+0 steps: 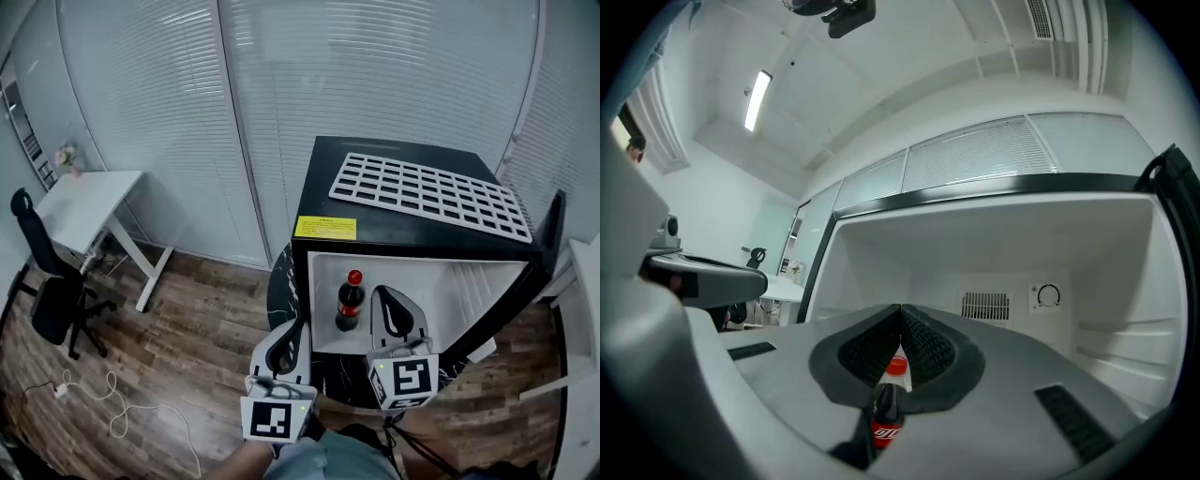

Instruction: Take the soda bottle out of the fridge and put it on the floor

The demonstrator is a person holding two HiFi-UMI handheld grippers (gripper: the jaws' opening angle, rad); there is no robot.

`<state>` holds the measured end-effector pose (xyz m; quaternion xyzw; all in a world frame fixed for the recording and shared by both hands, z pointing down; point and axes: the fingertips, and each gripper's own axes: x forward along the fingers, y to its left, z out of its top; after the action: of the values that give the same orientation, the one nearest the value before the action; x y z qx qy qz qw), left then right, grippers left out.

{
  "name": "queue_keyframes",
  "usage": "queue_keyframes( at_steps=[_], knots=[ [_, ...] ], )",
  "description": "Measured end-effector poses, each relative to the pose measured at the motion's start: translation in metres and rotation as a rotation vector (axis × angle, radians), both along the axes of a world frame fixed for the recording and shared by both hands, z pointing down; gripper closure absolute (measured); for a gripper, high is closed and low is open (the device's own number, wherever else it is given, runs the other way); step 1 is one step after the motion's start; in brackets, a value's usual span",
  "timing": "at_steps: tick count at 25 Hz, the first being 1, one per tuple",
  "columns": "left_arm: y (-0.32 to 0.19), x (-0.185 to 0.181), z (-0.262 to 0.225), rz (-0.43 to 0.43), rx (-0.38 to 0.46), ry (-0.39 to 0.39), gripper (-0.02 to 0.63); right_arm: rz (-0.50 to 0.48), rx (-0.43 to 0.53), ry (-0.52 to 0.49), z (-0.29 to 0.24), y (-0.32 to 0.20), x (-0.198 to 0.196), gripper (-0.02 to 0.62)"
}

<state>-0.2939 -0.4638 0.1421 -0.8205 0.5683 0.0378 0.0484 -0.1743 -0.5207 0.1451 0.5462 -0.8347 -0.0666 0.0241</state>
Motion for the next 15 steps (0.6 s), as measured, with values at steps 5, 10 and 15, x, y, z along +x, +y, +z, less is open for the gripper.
queue_keyframes(
  at_steps=[5,10,15],
  knots=[
    [-0.008,-0.001,-0.008,0.002,0.015,0.002,0.589,-0.004,0.012,0.019,-0.003,-0.009,-0.002,0.580],
    [-0.018,-0.004,-0.011,-0.040,0.001,0.004,0.589,-0.043,0.010,0.022,-0.011,-0.020,-0.004,0.577],
    [-0.020,-0.008,-0.009,-0.102,-0.037,0.015,0.589,-0.118,-0.030,0.032,-0.008,-0.027,-0.008,0.471]
  ],
)
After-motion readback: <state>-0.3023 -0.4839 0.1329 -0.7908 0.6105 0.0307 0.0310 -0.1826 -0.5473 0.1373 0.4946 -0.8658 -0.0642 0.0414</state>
